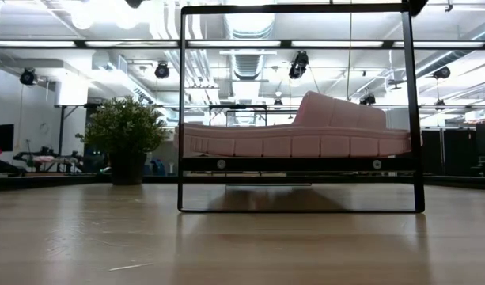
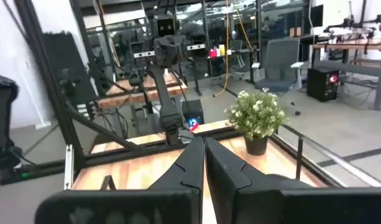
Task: Pick and place slides into the shelf
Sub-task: Return to Home Position
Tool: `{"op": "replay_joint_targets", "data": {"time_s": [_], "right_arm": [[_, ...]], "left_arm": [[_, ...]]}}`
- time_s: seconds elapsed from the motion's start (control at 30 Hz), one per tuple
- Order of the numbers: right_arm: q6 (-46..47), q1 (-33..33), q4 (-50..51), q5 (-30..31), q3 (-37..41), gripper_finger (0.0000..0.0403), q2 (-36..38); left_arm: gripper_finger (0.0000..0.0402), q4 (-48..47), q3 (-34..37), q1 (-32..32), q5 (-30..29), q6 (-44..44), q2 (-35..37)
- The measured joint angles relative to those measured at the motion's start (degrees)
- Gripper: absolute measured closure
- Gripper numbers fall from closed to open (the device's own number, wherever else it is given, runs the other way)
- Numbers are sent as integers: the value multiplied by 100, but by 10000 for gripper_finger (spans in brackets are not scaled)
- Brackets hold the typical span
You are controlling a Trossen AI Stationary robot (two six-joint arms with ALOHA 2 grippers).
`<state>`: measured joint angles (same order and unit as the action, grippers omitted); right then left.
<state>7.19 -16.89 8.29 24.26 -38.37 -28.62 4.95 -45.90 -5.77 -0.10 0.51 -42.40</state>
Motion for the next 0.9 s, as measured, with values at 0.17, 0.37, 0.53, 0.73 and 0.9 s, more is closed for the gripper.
{"op": "replay_joint_targets", "data": {"time_s": [0.17, 0.37, 0.53, 0.73, 0.9], "right_arm": [[-172, -480, 573, 407, -478, 395, 47], [-233, -1170, 745, 946, -237, 395, 274], [-632, -1299, -185, 455, 271, 395, 422], [-1432, -867, -1144, 289, 888, 395, 341], [-1472, 137, -890, 327, 1013, 395, 704]], "left_arm": [[401, -448, 124, 213, -358, -229, 725], [401, -1428, 133, 335, -996, -394, 1183], [402, -1481, 190, 335, -1231, -421, 1348], [402, -1116, 793, 336, -1393, -414, 1558], [401, -877, 1455, 335, -1544, -613, 1785]]}}
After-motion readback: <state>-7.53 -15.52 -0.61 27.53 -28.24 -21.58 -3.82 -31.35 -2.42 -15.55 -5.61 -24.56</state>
